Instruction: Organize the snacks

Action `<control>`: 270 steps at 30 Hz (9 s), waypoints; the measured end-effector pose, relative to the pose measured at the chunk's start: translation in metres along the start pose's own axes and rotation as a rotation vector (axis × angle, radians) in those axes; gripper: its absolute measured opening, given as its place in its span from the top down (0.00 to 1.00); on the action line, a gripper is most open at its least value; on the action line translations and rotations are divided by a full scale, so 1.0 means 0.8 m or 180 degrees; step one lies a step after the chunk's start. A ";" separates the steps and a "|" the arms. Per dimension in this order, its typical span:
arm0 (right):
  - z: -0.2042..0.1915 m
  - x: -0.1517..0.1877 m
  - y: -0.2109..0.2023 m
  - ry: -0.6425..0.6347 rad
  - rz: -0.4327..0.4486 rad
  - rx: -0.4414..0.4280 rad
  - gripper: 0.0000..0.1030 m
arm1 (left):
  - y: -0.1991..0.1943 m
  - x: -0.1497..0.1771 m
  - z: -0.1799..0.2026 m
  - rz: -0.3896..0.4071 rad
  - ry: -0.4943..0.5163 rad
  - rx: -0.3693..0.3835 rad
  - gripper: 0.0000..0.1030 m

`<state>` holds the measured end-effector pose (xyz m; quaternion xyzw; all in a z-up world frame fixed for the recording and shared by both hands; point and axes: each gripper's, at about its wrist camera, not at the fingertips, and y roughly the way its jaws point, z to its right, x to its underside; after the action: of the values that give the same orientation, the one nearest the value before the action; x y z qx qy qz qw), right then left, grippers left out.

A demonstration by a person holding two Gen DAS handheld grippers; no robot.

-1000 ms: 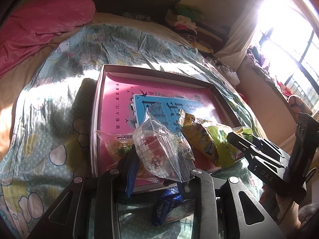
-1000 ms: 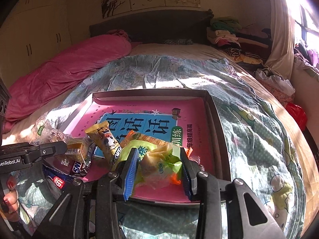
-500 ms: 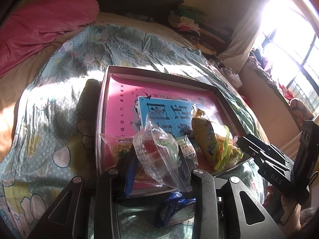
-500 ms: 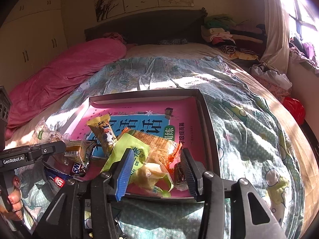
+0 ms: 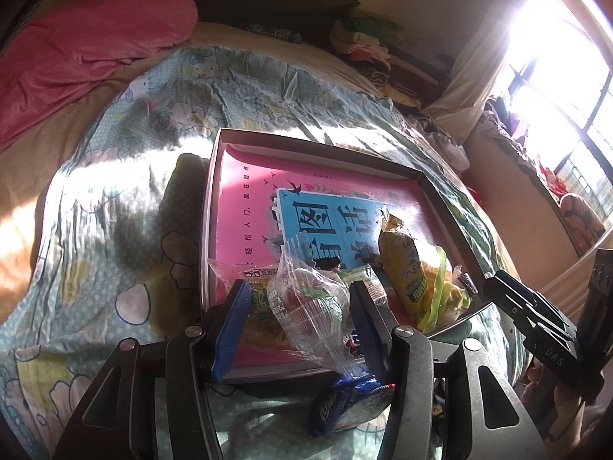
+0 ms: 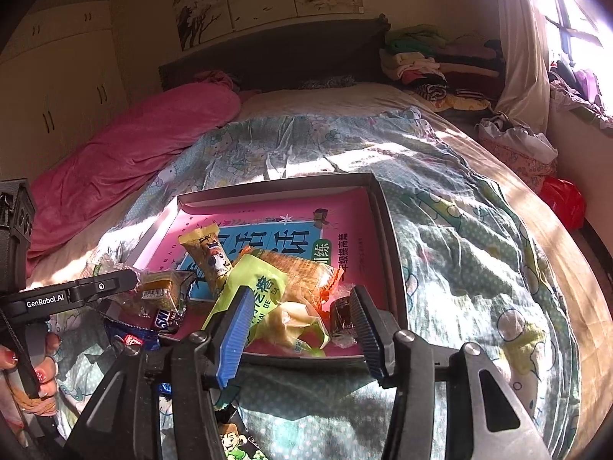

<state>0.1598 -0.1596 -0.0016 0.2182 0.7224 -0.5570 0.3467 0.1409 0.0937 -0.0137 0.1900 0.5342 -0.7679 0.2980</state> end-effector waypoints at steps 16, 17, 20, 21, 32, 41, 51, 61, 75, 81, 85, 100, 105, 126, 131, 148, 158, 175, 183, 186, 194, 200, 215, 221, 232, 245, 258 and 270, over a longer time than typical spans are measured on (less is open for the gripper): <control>0.009 0.009 -0.024 0.0055 0.0012 0.0012 0.42 | -0.027 -0.006 -0.020 0.0116 -0.0108 0.0050 0.41; 0.009 0.009 -0.025 0.0053 0.0010 0.0012 0.41 | -0.028 -0.006 -0.020 0.0117 -0.0118 0.0068 0.40; 0.009 0.011 -0.029 0.0054 0.0018 0.0002 0.41 | -0.033 -0.006 -0.021 0.0138 -0.0135 0.0141 0.37; 0.009 0.011 -0.032 0.0054 0.0037 -0.0014 0.41 | -0.034 -0.006 -0.020 0.0145 -0.0127 0.0152 0.37; -0.009 0.023 -0.048 -0.0141 -0.0009 -0.0145 0.38 | -0.053 0.000 -0.003 0.0186 0.0032 0.0289 0.35; -0.020 0.042 -0.044 -0.0227 -0.0187 -0.0250 0.35 | -0.066 0.011 0.000 0.0198 0.0123 0.0244 0.34; -0.038 0.070 -0.028 -0.0359 -0.0512 -0.0404 0.35 | -0.081 0.031 0.004 0.0160 0.0261 0.0268 0.34; -0.058 0.099 -0.005 -0.0639 -0.0832 -0.0471 0.35 | -0.063 0.066 0.044 -0.0177 0.0470 0.0469 0.34; -0.064 0.110 0.018 -0.0831 -0.0847 -0.0507 0.61 | 0.008 0.082 0.047 -0.0595 0.0241 0.0134 0.34; -0.053 0.103 0.014 -0.0735 -0.0782 -0.0524 0.63 | 0.025 0.078 0.059 -0.0563 0.0281 0.0009 0.34; -0.040 0.097 0.007 -0.0586 -0.0717 -0.0507 0.64 | 0.033 0.079 0.065 -0.0543 0.0284 -0.0092 0.34; 0.001 0.062 -0.019 -0.0044 -0.0441 -0.0554 0.66 | 0.003 0.065 0.080 -0.0471 0.0273 0.0334 0.50; -0.003 0.047 -0.029 -0.0062 -0.0306 -0.0558 0.66 | -0.024 0.051 0.089 -0.0120 0.0447 0.0301 0.50; 0.024 -0.013 -0.024 0.0207 0.0073 -0.0438 0.66 | 0.008 0.011 0.089 0.0017 0.0367 0.0184 0.50; 0.029 -0.017 -0.018 0.0254 0.0097 -0.0411 0.66 | 0.017 0.013 0.094 -0.0031 0.0434 0.0192 0.50; 0.036 -0.012 0.001 0.0253 -0.0036 -0.0297 0.66 | 0.030 0.009 0.103 -0.0060 0.0541 0.0258 0.50; 0.032 -0.004 0.015 0.0244 -0.0177 -0.0253 0.66 | 0.035 0.010 0.108 -0.0025 0.0587 0.0264 0.50; 0.026 0.002 0.019 0.0137 -0.0251 -0.0149 0.66 | 0.041 0.011 0.114 -0.0014 0.0624 0.0222 0.49; 0.024 0.003 0.020 0.0139 -0.0288 -0.0113 0.66 | 0.042 0.013 0.118 0.0038 0.0684 0.0116 0.49; 0.024 0.003 0.019 0.0144 -0.0294 -0.0102 0.66 | 0.043 0.012 0.118 0.0027 0.0680 0.0123 0.49; 0.024 0.002 0.020 0.0173 -0.0305 -0.0086 0.65 | 0.042 0.013 0.120 -0.0013 0.0713 0.0155 0.47; 0.027 0.002 0.021 0.0229 -0.0318 -0.0091 0.64 | 0.039 0.014 0.121 -0.0007 0.0757 0.0142 0.45; 0.025 0.004 0.020 0.0260 -0.0347 -0.0111 0.62 | 0.031 0.015 0.120 -0.0036 0.0757 0.0181 0.40; 0.024 0.001 0.015 0.0263 -0.0306 -0.0086 0.61 | 0.025 0.013 0.119 -0.0024 0.0723 0.0210 0.35; 0.008 -0.007 -0.052 -0.0014 0.0215 0.0082 0.34 | -0.021 0.022 0.117 0.0075 0.0581 0.0104 0.27; -0.009 0.060 -0.088 -0.0008 -0.0243 0.0025 0.25 | -0.063 0.110 0.112 -0.0136 0.0443 -0.0269 0.27; -0.027 0.078 -0.093 -0.0190 -0.0232 0.0033 0.11 | -0.062 0.120 0.104 -0.0223 0.0394 -0.0401 0.27; -0.025 0.079 -0.089 -0.0149 -0.0268 -0.0006 0.11 | -0.064 0.117 0.105 -0.0184 0.0380 -0.0415 0.27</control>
<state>0.0626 -0.1649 0.0003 0.1741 0.7232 -0.5754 0.3400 0.0389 0.0042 -0.0048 0.2001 0.6051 -0.7272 0.2551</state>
